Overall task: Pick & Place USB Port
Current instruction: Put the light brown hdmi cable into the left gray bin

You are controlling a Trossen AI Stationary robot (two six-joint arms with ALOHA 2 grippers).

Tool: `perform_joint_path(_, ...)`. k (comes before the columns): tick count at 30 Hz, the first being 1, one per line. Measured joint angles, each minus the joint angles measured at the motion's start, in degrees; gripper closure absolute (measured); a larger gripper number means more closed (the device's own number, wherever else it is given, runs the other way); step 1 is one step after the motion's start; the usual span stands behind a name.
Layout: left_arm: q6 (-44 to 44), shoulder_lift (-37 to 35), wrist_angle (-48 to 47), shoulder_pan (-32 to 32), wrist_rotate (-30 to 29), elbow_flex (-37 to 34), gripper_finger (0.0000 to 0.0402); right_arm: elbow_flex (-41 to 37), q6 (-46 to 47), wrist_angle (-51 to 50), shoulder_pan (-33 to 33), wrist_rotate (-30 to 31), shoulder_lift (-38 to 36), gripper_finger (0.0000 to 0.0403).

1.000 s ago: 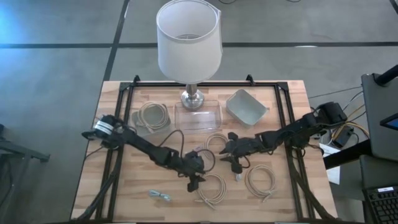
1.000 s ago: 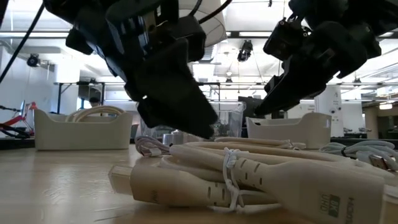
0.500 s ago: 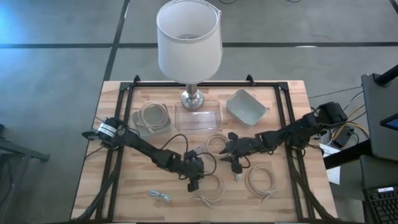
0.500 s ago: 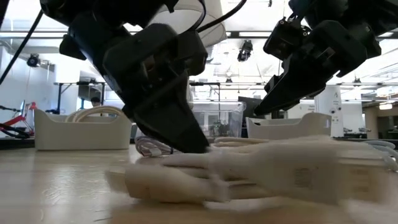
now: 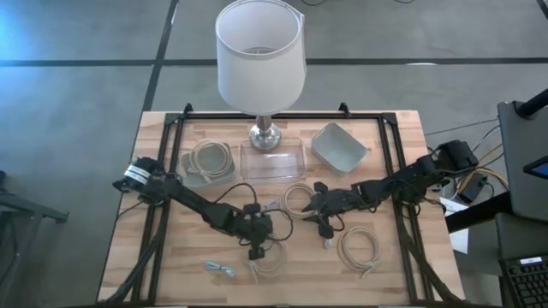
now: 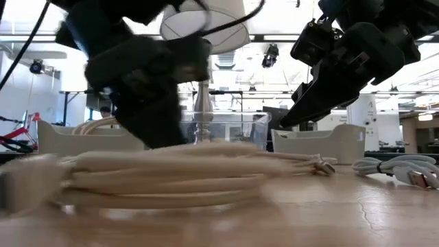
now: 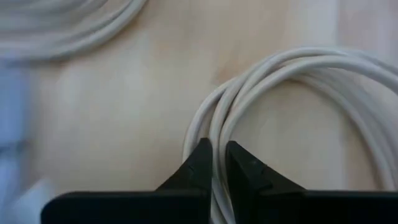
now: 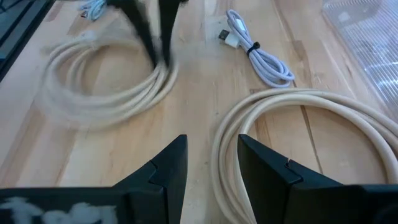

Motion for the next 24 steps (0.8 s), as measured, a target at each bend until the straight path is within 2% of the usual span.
perform_joint_path(4,0.5,-5.2,-7.6,-0.5,-5.7,0.0,0.0376,0.0,0.0,0.0,0.0,0.0,0.0,0.0268)
perform_joint_path(8,-3.8,-8.8,-19.1,-1.4,-12.0,0.1,0.0376,0.0,0.0,0.1,0.0,0.0,0.0,0.0268)
perform_joint_path(14,-8.9,-15.4,-31.6,-3.4,-17.9,0.1,0.0374,0.2,0.0,0.0,0.0,0.0,0.0,0.0268)
perform_joint_path(24,-18.3,-29.8,-47.0,-4.8,-27.4,0.2,0.0369,0.2,0.0,0.0,0.0,0.0,0.0,0.0268)
